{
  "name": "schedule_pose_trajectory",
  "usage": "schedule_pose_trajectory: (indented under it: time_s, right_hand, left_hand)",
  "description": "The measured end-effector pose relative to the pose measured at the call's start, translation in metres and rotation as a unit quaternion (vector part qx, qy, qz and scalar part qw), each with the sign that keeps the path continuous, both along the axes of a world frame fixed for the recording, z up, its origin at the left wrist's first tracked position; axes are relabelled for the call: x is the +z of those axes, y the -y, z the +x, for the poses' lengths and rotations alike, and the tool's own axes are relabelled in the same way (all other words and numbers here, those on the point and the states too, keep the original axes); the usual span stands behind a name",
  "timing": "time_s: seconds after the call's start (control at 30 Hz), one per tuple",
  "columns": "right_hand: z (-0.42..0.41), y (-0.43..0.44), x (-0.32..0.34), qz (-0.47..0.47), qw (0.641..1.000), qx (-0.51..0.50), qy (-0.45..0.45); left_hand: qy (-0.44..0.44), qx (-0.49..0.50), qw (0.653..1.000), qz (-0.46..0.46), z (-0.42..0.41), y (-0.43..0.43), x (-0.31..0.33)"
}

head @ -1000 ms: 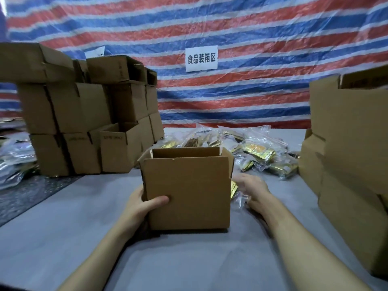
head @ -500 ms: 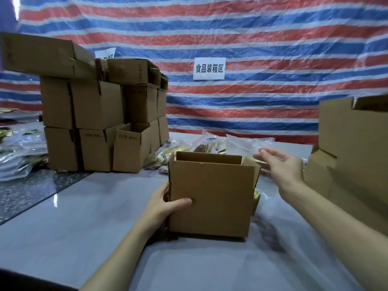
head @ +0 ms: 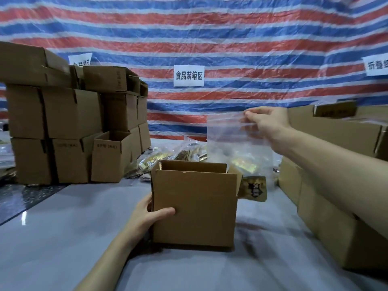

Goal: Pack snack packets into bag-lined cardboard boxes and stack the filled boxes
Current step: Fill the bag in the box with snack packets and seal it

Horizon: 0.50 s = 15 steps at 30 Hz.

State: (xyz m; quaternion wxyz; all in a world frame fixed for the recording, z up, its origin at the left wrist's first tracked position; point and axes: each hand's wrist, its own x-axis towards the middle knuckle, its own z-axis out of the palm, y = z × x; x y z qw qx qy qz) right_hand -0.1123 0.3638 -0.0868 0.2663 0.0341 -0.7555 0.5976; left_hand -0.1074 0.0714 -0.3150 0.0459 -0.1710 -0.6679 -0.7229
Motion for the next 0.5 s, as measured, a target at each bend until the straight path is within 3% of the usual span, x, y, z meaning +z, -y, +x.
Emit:
schedule_pose_trajectory:
  time_s: [0.5]
  right_hand:
    - [0.029, 0.039, 0.098, -0.135, 0.984, 0.093, -0.072]
  left_hand:
    - [-0.015, -0.007, 1.0, -0.004, 0.001, 0.0, 0.0]
